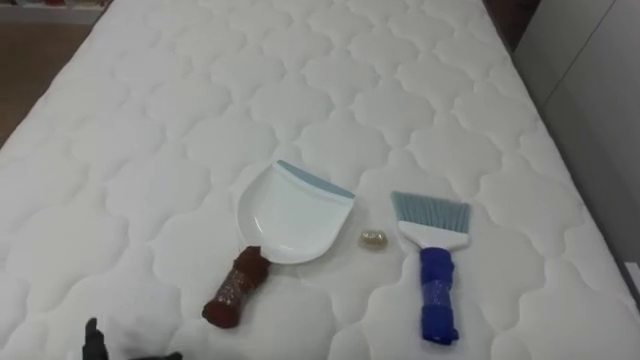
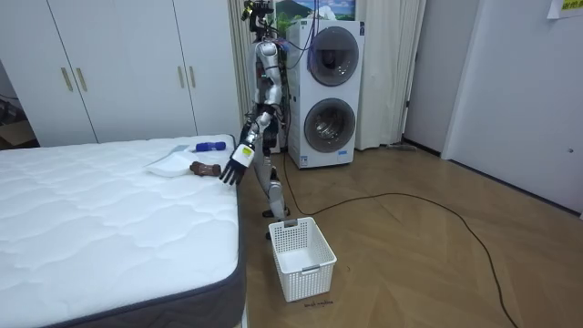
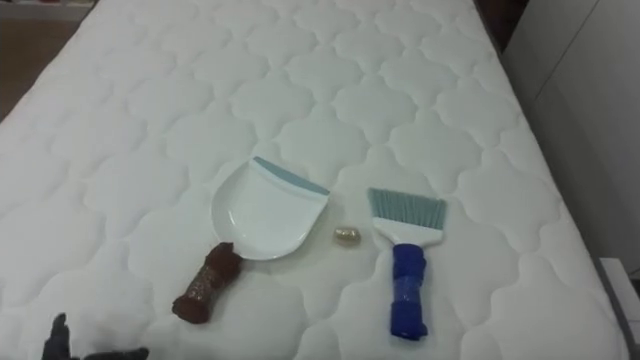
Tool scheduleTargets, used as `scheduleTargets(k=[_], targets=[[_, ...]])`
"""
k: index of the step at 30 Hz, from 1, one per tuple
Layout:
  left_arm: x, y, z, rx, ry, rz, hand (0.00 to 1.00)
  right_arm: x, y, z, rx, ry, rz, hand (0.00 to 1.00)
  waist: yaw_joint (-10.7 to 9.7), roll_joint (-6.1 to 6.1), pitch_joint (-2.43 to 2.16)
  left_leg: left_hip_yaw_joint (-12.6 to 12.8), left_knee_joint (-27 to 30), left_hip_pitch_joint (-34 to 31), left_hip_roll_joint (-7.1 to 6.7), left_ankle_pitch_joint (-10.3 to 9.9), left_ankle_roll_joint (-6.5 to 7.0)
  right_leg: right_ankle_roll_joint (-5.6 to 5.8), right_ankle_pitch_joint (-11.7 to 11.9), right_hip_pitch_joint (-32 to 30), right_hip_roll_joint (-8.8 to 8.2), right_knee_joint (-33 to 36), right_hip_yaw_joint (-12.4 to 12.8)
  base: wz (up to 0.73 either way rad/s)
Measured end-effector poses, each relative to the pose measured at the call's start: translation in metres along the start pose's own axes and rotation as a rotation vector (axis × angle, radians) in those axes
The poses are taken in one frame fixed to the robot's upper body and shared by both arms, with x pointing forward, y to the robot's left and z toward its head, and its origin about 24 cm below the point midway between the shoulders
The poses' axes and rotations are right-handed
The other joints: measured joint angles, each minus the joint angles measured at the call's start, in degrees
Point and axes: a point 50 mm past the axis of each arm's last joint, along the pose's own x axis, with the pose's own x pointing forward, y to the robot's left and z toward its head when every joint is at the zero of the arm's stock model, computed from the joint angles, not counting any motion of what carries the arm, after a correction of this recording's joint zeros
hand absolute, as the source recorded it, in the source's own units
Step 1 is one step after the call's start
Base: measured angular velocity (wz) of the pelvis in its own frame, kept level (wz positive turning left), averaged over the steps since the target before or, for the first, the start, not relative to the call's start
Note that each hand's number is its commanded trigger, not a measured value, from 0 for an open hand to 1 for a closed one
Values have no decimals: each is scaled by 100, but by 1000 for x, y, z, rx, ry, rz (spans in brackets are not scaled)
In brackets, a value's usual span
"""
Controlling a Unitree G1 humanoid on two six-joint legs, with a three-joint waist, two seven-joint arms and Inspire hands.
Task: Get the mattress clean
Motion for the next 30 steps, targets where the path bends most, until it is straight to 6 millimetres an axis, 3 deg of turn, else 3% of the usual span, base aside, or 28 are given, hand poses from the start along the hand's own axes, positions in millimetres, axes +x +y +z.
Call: scheduleTargets(k=[4,9,21,30], targets=[[0,-7,34,-14,-161,-5,0,0,0,3,-1,-16,3,0,-77,-42,-7,5,-22,-26,0,1,-1,0,0,-40,2,-2,12,0],[-1,-12,56,-29,-250,-21,0,1,2,5,10,-19,16,0,-113,-114,-8,32,-22,-11,2,1,-1,1,0,-32,1,-3,8,0],[-1,-16,60,-18,-267,-36,0,1,2,6,11,-20,39,0,-262,-109,-12,14,9,-34,4,1,-1,-3,2,-44,1,18,-4,0],[-1,-22,68,16,-301,-53,0,2,-2,7,10,-8,45,0,-257,-74,-7,35,18,-171,5,3,-1,-7,6,-212,-3,13,15,0]])
